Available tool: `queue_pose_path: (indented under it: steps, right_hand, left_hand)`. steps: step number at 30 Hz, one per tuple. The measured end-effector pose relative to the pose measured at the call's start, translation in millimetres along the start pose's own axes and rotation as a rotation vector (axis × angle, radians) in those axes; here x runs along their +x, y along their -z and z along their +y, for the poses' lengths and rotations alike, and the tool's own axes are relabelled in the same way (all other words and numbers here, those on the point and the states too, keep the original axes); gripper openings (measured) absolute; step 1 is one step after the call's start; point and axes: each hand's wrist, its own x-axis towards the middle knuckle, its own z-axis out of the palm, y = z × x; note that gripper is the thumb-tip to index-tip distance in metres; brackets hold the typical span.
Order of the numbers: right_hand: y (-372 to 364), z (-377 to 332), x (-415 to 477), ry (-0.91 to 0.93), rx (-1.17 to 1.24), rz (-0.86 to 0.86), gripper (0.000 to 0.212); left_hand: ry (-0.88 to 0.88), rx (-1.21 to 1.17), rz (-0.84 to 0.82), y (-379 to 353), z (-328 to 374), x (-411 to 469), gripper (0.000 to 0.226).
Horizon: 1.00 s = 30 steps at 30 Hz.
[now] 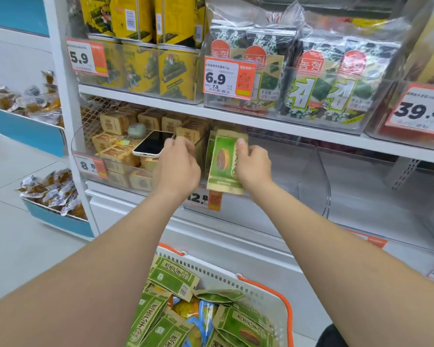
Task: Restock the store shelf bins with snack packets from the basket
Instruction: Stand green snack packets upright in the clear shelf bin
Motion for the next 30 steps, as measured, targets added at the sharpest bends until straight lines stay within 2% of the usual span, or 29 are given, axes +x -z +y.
queue_pose_path:
  steps: [3,7,10,16,20,22,26,30]
  right_hand:
    - [-5,5,21,-0.149,0.130,0.060,0.044]
    - [-18,13,35,-0.058,0.012,-0.036,0.029]
    - [-30,14,37,0.004,-0.176,-0.086,0.038]
    - [-59,15,43,-0.002,-0.218,-0.098,0.030]
    - [-67,19,46,-0.029,-0.268,-0.031,0.027]
    - [-67,20,45,-0.071,-0.289,0.004,0.038]
    - [-62,13,38,-0.166,-0.317,0.040,0.078]
    - [-54,8,32,-0.225,-0.330,0.039,0.087]
  left_hand:
    - [-0.045,0.196,-0.120,-7,-7,-1,0.027]
    - [-0.099,0.311,-0.298,-14,-18,-2,0.020]
    - [-0.132,0.327,-0.365,-16,-24,1,0.023]
    - [-0.177,0.315,-0.400,-19,-34,5,0.032]
    - [-0.198,0.318,-0.390,-21,-35,6,0.034]
    - [-0.199,0.327,-0.396,-22,-35,6,0.034]
    - [-0.184,0.335,-0.419,-22,-33,7,0.033]
    - [-0.173,0.341,-0.424,-20,-29,5,0.029]
